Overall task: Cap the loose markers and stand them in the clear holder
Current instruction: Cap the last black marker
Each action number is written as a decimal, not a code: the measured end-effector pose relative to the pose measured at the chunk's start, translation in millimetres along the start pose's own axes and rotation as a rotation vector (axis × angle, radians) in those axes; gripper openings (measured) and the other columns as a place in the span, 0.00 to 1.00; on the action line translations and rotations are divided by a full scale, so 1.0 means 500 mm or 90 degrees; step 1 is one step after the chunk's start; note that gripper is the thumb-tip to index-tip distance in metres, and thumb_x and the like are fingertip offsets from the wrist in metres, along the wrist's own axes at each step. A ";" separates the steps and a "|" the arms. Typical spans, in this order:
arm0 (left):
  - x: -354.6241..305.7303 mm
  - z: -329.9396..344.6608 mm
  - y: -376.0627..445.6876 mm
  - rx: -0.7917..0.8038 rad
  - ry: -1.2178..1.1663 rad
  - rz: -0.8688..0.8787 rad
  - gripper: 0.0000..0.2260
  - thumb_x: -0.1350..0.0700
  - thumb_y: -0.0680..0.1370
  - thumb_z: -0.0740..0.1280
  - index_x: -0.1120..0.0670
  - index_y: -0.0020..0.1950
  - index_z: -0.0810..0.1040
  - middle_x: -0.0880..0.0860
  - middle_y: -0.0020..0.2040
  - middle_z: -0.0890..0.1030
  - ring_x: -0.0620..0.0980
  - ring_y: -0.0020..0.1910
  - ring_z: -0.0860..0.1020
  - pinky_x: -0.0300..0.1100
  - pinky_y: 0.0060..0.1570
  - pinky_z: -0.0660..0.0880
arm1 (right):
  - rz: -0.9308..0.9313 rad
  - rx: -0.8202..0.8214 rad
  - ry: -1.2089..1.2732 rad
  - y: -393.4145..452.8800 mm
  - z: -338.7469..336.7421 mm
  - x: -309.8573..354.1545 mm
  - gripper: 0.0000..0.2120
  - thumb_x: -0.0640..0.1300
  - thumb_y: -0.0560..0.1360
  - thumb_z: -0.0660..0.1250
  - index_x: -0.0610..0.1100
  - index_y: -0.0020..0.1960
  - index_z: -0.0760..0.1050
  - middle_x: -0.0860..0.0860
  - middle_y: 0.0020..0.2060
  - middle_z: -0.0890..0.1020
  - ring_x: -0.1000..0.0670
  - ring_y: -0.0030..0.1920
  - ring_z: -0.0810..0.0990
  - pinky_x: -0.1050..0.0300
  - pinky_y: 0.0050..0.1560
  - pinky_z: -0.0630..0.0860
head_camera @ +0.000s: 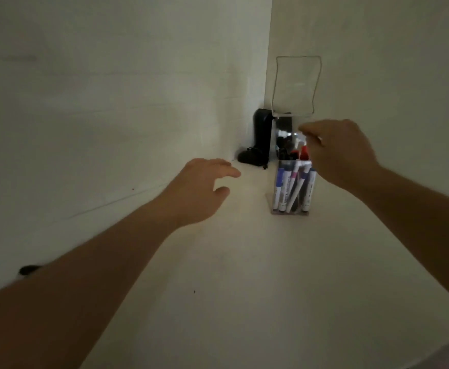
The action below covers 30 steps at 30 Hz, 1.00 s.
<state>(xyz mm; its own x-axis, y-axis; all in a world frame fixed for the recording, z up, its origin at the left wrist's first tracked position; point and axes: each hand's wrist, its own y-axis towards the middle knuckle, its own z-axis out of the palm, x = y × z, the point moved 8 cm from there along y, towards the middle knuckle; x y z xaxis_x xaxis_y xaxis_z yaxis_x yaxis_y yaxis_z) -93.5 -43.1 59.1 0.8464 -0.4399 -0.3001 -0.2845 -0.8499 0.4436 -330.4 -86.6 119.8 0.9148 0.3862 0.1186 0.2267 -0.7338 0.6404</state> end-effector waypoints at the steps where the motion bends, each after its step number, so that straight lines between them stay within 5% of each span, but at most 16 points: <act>1: 0.031 -0.033 -0.016 -0.016 0.002 -0.021 0.15 0.56 0.79 0.68 0.41 0.64 0.80 0.43 0.67 0.78 0.46 0.65 0.74 0.34 0.64 0.64 | -0.023 -0.050 0.006 -0.002 -0.005 0.028 0.15 0.42 0.82 0.58 0.46 0.63 0.80 0.44 0.55 0.83 0.42 0.53 0.80 0.49 0.58 0.76; 7: 0.270 -0.210 -0.147 -0.082 -0.033 -0.275 0.10 0.52 0.79 0.68 0.40 0.55 0.84 0.45 0.55 0.81 0.40 0.42 0.78 0.35 0.43 0.72 | -0.277 0.062 0.175 -0.112 0.086 0.359 0.11 0.45 0.78 0.66 0.53 0.57 0.82 0.54 0.49 0.80 0.53 0.48 0.77 0.54 0.50 0.76; 12: 0.401 -0.281 -0.251 -0.100 -0.091 -0.371 0.08 0.54 0.80 0.68 0.42 0.54 0.84 0.42 0.51 0.83 0.38 0.49 0.80 0.34 0.41 0.72 | -0.333 0.307 0.266 -0.200 0.198 0.605 0.22 0.67 0.76 0.60 0.59 0.64 0.76 0.61 0.50 0.76 0.57 0.50 0.73 0.54 0.53 0.76; 16: 0.453 -0.292 -0.311 -0.106 -0.110 -0.394 0.09 0.56 0.80 0.68 0.45 0.55 0.85 0.43 0.52 0.84 0.38 0.50 0.80 0.33 0.43 0.73 | -0.335 0.436 0.268 -0.242 0.264 0.704 0.28 0.73 0.71 0.63 0.59 0.64 0.73 0.59 0.50 0.72 0.56 0.48 0.72 0.55 0.48 0.74; 20: 0.485 -0.256 -0.347 0.050 -0.145 -0.417 0.09 0.58 0.80 0.68 0.47 0.55 0.85 0.46 0.50 0.86 0.43 0.46 0.81 0.36 0.44 0.73 | -0.370 0.432 0.200 -0.233 0.300 0.720 0.16 0.61 0.79 0.59 0.50 0.53 0.76 0.52 0.47 0.76 0.49 0.47 0.76 0.53 0.43 0.71; 26: 0.458 -0.183 -0.403 0.430 -0.012 -0.372 0.12 0.53 0.70 0.80 0.39 0.49 0.85 0.39 0.45 0.83 0.39 0.42 0.81 0.37 0.47 0.77 | -0.207 0.393 0.091 -0.142 0.333 0.546 0.12 0.55 0.83 0.53 0.50 0.52 0.71 0.49 0.47 0.77 0.47 0.45 0.76 0.50 0.45 0.73; 30: 0.413 -0.163 -0.325 0.278 -0.015 -0.286 0.09 0.53 0.72 0.78 0.41 0.48 0.85 0.40 0.42 0.85 0.38 0.38 0.80 0.32 0.43 0.74 | -0.130 0.319 0.117 -0.116 0.320 0.451 0.08 0.54 0.83 0.53 0.52 0.52 0.69 0.53 0.39 0.76 0.52 0.37 0.75 0.52 0.37 0.74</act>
<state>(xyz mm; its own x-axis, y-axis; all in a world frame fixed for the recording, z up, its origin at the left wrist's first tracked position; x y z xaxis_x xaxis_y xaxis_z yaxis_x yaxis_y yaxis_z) 164.4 27.6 -6.0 0.9173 -0.0138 -0.3979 -0.0650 -0.9912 -0.1155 -83.9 -46.4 -12.0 0.7726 0.6062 0.1888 0.5650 -0.7921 0.2309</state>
